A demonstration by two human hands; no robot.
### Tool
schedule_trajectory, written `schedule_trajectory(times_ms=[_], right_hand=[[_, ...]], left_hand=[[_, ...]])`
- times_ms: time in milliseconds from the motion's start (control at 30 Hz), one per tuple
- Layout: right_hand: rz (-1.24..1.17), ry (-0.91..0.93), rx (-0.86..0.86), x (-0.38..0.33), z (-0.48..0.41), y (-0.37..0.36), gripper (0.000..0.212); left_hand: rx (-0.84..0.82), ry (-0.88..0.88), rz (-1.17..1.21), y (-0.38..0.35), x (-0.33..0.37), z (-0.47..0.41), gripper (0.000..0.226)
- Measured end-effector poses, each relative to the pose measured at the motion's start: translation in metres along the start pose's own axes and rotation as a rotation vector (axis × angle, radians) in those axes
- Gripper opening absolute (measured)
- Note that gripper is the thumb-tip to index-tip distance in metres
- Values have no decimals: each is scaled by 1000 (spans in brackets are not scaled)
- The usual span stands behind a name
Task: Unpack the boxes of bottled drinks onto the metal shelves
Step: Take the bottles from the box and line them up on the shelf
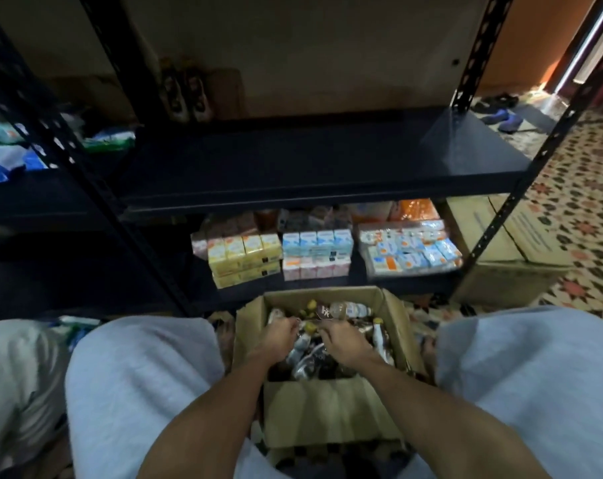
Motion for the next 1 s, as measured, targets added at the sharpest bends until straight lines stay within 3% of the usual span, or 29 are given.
schedule_trajectory(times_ms=[67,233,400,533,667,767,900,1000], right_hand=[[-18,-26,-150,8,2,-11,30],[-108,-124,-220,22,-6,-27,29],[-261,-248,-247,28,-23,-52,23],[-382,-276,-260,22,-39,-73,17],[-487,-305,-259,7,-57,-99,48],[-513,-363,-268,0,-68,-121,63],[-543,-468,-229,-5,-71,-118,55],[-628,-474,-214,-4,-70,-118,45]], left_hand=[[-80,90,-9,-8,-14,1,20],[-86,214,61,-9,-24,-3,13],[-144,251,13,-25,-40,-24,37],[-227,162,-415,-31,-43,-39,50],[-258,187,-738,-40,-56,-46,82],[-222,207,-785,-48,-65,-46,82],[-188,187,-757,-52,-64,-47,77],[-114,197,-564,-39,-59,-50,68]])
Point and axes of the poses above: each hand's wrist, its own z-axis away from the middle knuckle, its own y-axis out of the back of the hand, x = y × z, the point moved 5 cm from there along -z, towards the middle knuckle, and after that the axes turned 13 degrees about z, right-handed, at the moved point
